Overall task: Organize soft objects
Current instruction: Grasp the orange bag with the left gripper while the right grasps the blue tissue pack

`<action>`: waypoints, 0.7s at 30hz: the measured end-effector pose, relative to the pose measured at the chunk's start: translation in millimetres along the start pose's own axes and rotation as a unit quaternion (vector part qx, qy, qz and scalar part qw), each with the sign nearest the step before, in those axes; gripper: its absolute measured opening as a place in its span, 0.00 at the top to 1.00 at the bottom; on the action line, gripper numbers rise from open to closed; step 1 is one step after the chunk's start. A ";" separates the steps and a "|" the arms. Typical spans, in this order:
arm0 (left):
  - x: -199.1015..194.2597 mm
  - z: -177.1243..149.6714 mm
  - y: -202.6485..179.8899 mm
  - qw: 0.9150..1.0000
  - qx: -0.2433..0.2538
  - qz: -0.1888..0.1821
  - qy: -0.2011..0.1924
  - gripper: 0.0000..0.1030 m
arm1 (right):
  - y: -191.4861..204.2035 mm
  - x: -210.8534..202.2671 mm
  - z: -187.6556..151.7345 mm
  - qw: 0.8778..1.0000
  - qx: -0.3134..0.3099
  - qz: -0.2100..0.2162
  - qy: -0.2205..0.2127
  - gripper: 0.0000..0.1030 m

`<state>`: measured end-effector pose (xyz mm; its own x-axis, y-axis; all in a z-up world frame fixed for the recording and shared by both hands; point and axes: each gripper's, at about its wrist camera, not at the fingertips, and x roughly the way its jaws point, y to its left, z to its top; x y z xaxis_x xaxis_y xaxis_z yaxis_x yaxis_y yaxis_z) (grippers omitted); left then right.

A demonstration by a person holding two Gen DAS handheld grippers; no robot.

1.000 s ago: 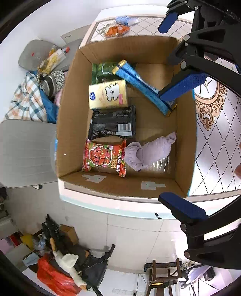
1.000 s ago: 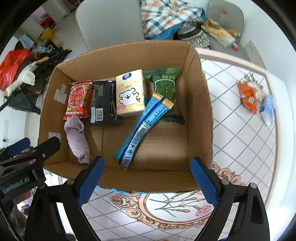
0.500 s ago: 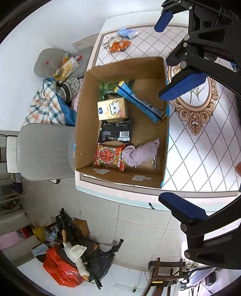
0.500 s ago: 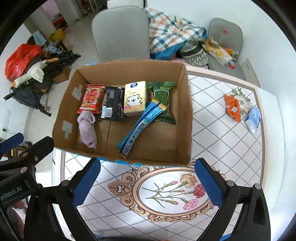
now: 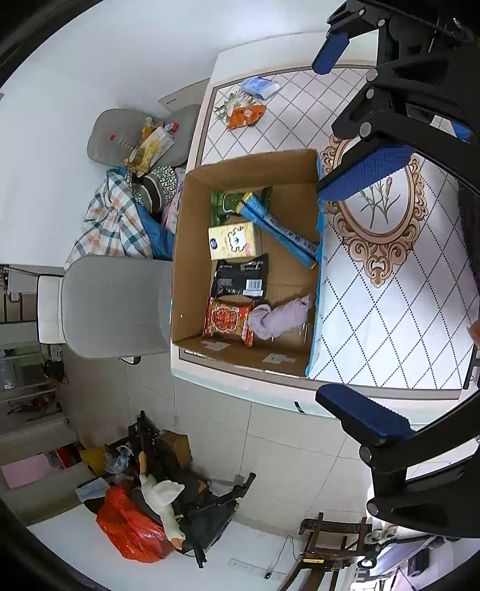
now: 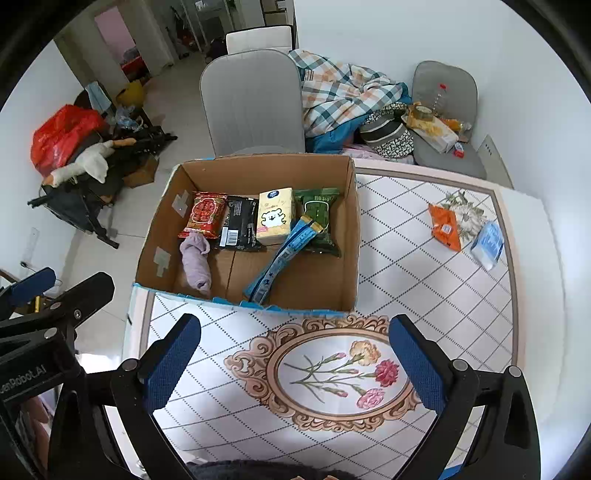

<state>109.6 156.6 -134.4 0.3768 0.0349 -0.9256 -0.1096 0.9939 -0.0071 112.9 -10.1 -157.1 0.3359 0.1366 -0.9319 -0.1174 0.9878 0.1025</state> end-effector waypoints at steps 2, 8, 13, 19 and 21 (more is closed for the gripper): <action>-0.3 2.8 -10.3 1.000 0.005 -0.004 -0.003 0.01 | -9.6 -0.8 -2.5 1.000 0.011 0.004 -0.002 0.00; 10.6 21.9 -73.6 0.999 0.049 -0.009 -0.004 0.01 | -69.4 2.7 -4.4 0.998 0.066 0.014 -0.004 0.00; 31.9 52.1 -149.8 0.997 0.078 -0.029 -0.004 0.02 | -157.3 8.4 0.5 0.991 0.132 -0.001 0.009 0.00; 96.8 95.9 -261.4 0.987 0.142 -0.068 0.032 0.02 | -288.4 27.2 19.2 0.976 0.214 -0.027 0.024 0.00; 128.1 109.3 -297.8 0.983 0.161 -0.076 0.054 0.03 | -329.0 45.2 30.9 0.971 0.233 -0.031 0.038 0.00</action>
<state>291.0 -123.6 -209.5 0.2640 -0.1096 -0.9583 0.2439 0.9688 -0.0436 195.6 -326.6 -222.2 0.2559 0.0872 -0.9628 0.3430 0.9229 0.1747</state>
